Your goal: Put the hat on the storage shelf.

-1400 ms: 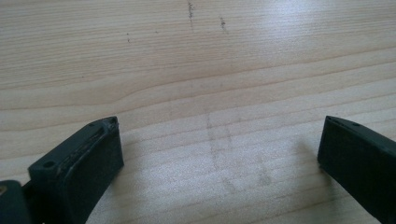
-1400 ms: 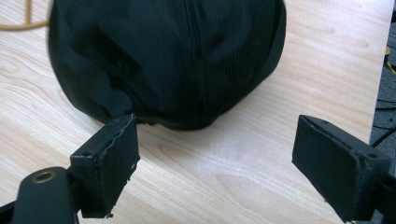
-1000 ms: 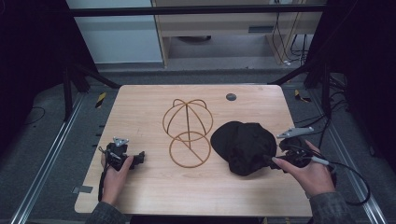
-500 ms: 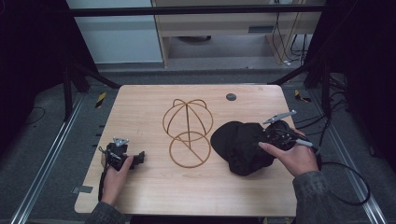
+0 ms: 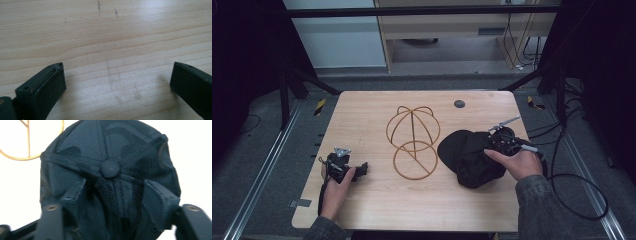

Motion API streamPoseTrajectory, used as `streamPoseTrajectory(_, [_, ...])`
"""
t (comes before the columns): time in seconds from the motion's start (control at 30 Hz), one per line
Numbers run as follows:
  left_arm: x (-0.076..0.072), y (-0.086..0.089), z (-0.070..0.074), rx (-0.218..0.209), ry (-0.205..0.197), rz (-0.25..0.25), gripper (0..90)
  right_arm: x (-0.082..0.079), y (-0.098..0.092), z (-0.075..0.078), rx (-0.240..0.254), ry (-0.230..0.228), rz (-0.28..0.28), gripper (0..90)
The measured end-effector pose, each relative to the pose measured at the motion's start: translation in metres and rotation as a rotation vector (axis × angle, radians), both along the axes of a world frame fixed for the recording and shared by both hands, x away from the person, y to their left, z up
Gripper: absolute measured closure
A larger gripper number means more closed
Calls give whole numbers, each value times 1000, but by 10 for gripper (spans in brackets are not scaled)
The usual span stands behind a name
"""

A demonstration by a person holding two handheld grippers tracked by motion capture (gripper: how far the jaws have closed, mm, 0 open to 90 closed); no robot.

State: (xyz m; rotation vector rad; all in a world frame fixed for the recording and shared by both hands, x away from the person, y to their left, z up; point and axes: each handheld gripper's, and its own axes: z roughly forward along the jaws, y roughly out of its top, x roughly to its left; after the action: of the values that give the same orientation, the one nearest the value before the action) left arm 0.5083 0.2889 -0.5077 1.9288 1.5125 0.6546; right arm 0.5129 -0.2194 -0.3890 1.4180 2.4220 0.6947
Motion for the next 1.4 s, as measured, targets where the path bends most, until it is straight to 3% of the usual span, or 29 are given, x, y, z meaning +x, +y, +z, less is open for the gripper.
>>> streamPoseTrajectory(0.23, [0, -2, 0, 1, 0, -9, 0, 3, -2, -4, 19, 20, 29, 583])
streamPoseTrajectory(0.27, [0, -2, 0, 0, 0, -10, 0, 3, -3, -4, 25, 18, 34, 655])
streamPoseTrajectory(0.33, [0, -2, 0, 0, 0, -10, 0, 3, -3, -5, 28, 19, 34, 675])
streamPoseTrajectory(0.37, [0, -2, 0, 0, 0, -10, 0, 3, -5, -6, 36, 18, 48, 734])
streamPoseTrajectory(0.57, [0, -2, 0, 0, 0, -12, 0, 5, -8, -4, 62, 9, 48, 833])
streamPoseTrajectory(0.9, [0, -2, 0, 1, 1, -13, 0, 8, -5, 9, 70, 8, 69, 867])
streamPoseTrajectory(1.2, [0, -3, 0, 0, 1, -14, 0, 8, -5, 35, 48, 6, 76, 872])
streamPoseTrajectory(1.4, [0, -3, 0, 0, 1, -14, 0, 3, -6, 48, 62, -16, 84, 872])
